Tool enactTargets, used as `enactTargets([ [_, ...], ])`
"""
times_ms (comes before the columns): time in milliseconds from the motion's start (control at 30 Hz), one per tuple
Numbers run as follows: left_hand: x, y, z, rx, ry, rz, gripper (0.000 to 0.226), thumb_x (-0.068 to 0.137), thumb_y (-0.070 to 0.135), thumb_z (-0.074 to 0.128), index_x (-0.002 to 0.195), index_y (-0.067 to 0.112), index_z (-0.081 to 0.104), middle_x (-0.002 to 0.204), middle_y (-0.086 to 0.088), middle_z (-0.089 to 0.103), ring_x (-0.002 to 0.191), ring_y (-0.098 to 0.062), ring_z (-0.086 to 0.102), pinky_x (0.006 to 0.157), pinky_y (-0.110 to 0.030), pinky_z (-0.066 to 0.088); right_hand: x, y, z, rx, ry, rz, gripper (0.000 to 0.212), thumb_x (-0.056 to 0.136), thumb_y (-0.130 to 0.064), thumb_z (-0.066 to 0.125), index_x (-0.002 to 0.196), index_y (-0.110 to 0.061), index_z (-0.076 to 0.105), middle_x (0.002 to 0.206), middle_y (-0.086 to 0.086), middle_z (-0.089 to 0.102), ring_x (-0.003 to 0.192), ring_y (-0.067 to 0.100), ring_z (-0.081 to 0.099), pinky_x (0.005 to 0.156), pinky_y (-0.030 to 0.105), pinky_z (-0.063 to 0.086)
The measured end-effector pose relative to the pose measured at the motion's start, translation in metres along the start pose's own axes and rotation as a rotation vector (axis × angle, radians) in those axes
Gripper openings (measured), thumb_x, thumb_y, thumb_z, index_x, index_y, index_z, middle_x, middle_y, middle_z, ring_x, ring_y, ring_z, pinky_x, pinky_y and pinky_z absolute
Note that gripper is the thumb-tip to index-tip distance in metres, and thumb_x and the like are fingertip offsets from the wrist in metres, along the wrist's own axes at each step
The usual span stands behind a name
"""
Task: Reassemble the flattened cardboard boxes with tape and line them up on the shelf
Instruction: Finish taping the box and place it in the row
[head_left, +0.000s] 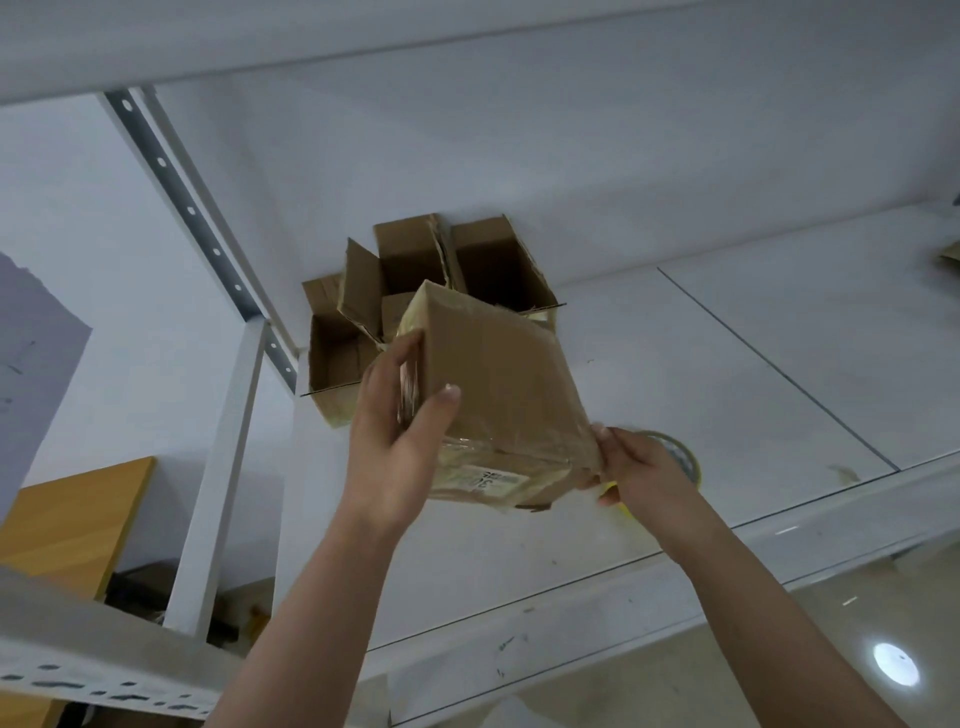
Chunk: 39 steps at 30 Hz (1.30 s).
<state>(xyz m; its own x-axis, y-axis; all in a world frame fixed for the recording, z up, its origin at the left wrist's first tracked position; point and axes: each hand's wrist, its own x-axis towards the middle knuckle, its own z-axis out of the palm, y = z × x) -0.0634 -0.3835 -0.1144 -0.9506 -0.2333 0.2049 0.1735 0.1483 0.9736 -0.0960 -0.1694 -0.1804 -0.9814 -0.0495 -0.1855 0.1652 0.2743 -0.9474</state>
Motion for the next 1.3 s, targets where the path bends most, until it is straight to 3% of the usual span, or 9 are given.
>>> enactTargets([
  [167, 0.004, 0.004, -0.005, -0.305, -0.041, -0.085, 0.047, 0.079, 0.034, 0.053, 0.126, 0.036, 0.056, 0.105, 0.01, 0.07, 0.093, -0.017, 0.07, 0.067, -0.027, 0.057, 0.006, -0.02, 0.008, 0.125, -0.106, 0.29, 0.018, 0.098, -0.01, 0.048, 0.096, -0.009, 0.066, 0.066, 0.008, 0.073, 0.051, 0.018, 0.069, 0.039, 0.022, 0.049],
  [300, 0.006, -0.007, -0.013, -0.33, -0.073, -0.17, 0.041, 0.084, 0.032, 0.053, 0.125, 0.035, 0.056, 0.102, 0.012, 0.071, 0.09, -0.015, 0.071, 0.069, -0.027, 0.057, -0.004, -0.029, -0.002, 0.275, -0.126, 0.132, 0.027, 0.089, 0.009, 0.042, 0.103, 0.006, 0.065, 0.076, 0.03, 0.069, 0.055, 0.034, 0.067, 0.043, 0.026, 0.048],
  [500, 0.02, -0.015, -0.028, 0.463, -0.105, -0.051, 0.033, 0.093, 0.038, 0.06, 0.125, 0.032, 0.06, 0.129, 0.01, 0.058, 0.118, -0.008, 0.053, 0.091, -0.026, 0.04, -0.013, -0.063, -0.019, -0.108, 0.065, -0.094, 0.015, 0.098, -0.01, 0.053, 0.088, -0.007, 0.063, 0.057, 0.006, 0.068, 0.047, 0.02, 0.067, 0.049, 0.028, 0.051],
  [567, 0.022, -0.004, -0.023, 0.476, -0.111, -0.01, 0.029, 0.087, 0.065, 0.051, 0.102, 0.044, 0.063, 0.116, 0.016, 0.06, 0.11, -0.007, 0.055, 0.088, -0.029, 0.039, -0.016, -0.074, -0.021, -0.386, 0.16, -0.191, 0.017, 0.097, -0.017, 0.056, 0.086, -0.004, 0.059, 0.063, 0.008, 0.067, 0.05, 0.02, 0.068, 0.054, 0.033, 0.051],
  [633, 0.023, 0.009, -0.015, 0.464, -0.172, 0.043, 0.059, 0.077, 0.086, 0.035, 0.089, 0.038, 0.067, 0.096, 0.02, 0.06, 0.09, 0.001, 0.055, 0.075, -0.026, 0.04, -0.022, -0.08, -0.023, -0.673, 0.254, -0.289, 0.02, 0.096, -0.023, 0.055, 0.085, -0.006, 0.055, 0.068, 0.009, 0.063, 0.063, 0.026, 0.068, 0.061, 0.035, 0.05],
  [733, 0.027, 0.027, 0.002, 0.635, -0.285, 0.115, 0.077, 0.073, 0.09, 0.031, 0.085, 0.026, 0.071, 0.076, 0.018, 0.058, 0.073, 0.002, 0.052, 0.062, -0.023, 0.036, -0.033, -0.089, -0.027, -0.779, 0.335, -0.317, 0.019, 0.095, -0.026, 0.053, 0.09, -0.008, 0.054, 0.081, 0.013, 0.065, 0.077, 0.037, 0.067, 0.074, 0.043, 0.052],
  [967, 0.032, 0.035, 0.063, 0.661, -0.398, 0.272, 0.039, 0.096, 0.034, 0.054, 0.084, 0.003, 0.075, 0.109, -0.009, 0.069, 0.105, -0.019, 0.058, 0.096, -0.037, 0.044, -0.041, -0.093, -0.061, -0.838, 0.493, -0.252, 0.021, 0.094, -0.033, 0.053, 0.101, -0.014, 0.06, 0.081, 0.015, 0.069, 0.09, 0.036, 0.065, 0.081, 0.044, 0.052],
  [1133, 0.052, 0.03, 0.109, 0.752, -0.281, 0.281, 0.042, 0.097, 0.032, 0.048, 0.086, 0.001, 0.075, 0.125, -0.009, 0.063, 0.126, -0.025, 0.045, 0.103, -0.035, 0.034, -0.019, -0.094, -0.093, -0.714, 0.501, -0.162, 0.034, 0.089, -0.051, 0.056, 0.114, -0.028, 0.062, 0.085, 0.005, 0.072, 0.092, 0.024, 0.067, 0.085, 0.041, 0.052],
  [1300, 0.079, 0.031, 0.138, 0.792, -0.224, 0.332, 0.045, 0.101, 0.04, 0.043, 0.09, 0.009, 0.074, 0.128, -0.003, 0.06, 0.135, -0.027, 0.036, 0.111, -0.061, 0.023, 0.027, -0.09, -0.124, -0.675, 0.502, -0.268, 0.019, 0.089, -0.021, 0.052, 0.099, -0.011, 0.065, 0.073, 0.011, 0.069, 0.075, 0.027, 0.067, 0.074, 0.038, 0.054],
])
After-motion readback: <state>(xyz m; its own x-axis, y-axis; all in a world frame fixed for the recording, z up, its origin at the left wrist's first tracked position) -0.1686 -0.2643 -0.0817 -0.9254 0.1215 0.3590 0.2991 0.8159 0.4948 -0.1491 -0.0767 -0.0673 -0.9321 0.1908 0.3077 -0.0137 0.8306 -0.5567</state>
